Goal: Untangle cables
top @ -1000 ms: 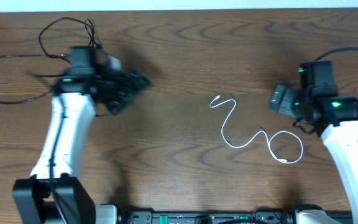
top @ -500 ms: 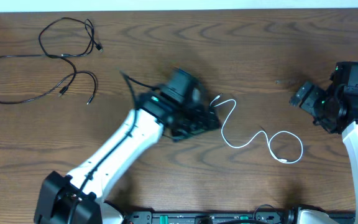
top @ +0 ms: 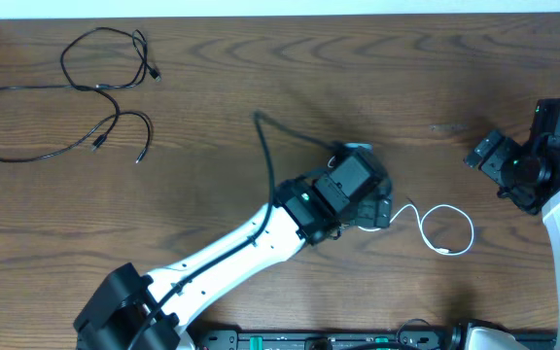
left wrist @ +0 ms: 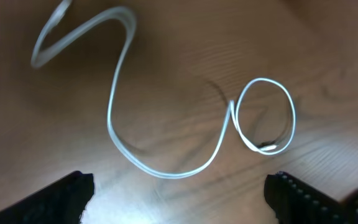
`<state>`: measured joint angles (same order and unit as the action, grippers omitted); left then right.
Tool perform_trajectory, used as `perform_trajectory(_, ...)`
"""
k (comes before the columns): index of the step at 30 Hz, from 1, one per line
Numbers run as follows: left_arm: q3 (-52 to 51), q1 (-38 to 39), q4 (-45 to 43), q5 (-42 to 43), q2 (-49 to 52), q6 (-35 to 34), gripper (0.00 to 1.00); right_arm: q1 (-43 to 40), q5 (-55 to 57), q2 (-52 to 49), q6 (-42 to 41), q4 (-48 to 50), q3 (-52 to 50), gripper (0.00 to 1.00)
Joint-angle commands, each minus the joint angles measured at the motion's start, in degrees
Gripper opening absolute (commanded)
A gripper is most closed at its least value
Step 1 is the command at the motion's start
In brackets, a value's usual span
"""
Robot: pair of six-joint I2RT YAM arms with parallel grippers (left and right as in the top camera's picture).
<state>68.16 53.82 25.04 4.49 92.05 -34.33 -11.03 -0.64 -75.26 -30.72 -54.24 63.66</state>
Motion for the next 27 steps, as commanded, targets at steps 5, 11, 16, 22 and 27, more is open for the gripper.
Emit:
perform_trajectory(5, 0.0, 4.5, -8.0, -3.5, 6.3, 19.3, 0.83, -0.1, -5.7, 0.2, 1.2, -0.2, -0.2, 0.99)
perform_trajectory(11, 0.0, 7.4, -12.4, 4.6, 12.3, 23.1, 0.83, -0.1, -5.7, 0.2, 1.2, -0.2, -0.2, 0.99)
perform_trajectory(16, 0.0, 7.8, -14.1, 0.7, 16.5, 24.4, 0.78, -0.1, -5.8, 0.2, 1.2, -0.2, -0.2, 0.99)
perform_trajectory(22, 0.0, 7.6, -15.0, 0.4, 18.7, 23.5, 0.52, -0.1, -5.7, 0.2, 1.2, -0.3, -0.2, 0.99)
perform_trajectory(27, 0.1, 6.9, -15.7, 0.4, 14.7, 23.3, 0.19, -0.1, -5.7, 0.2, 1.2, -0.4, -0.2, 0.99)
